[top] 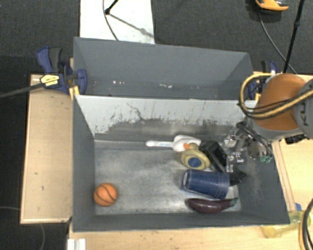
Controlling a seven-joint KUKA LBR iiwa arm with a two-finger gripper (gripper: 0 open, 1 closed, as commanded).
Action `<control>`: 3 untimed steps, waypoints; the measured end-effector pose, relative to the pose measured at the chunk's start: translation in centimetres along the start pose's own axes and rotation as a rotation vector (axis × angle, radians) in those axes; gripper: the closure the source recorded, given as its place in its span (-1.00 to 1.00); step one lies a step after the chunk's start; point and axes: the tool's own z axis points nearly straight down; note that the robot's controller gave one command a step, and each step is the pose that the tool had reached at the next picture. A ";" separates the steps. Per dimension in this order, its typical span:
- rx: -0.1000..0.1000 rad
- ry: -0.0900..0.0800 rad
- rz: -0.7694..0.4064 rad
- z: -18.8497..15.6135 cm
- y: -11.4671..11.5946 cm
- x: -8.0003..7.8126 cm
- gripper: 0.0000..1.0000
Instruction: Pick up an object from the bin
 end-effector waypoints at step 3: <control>-0.011 0.024 -0.050 -10.1 1.5 1.1 1.00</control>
Offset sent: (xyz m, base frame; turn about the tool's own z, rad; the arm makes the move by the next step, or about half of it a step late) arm -0.0138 0.0122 0.0965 -0.0415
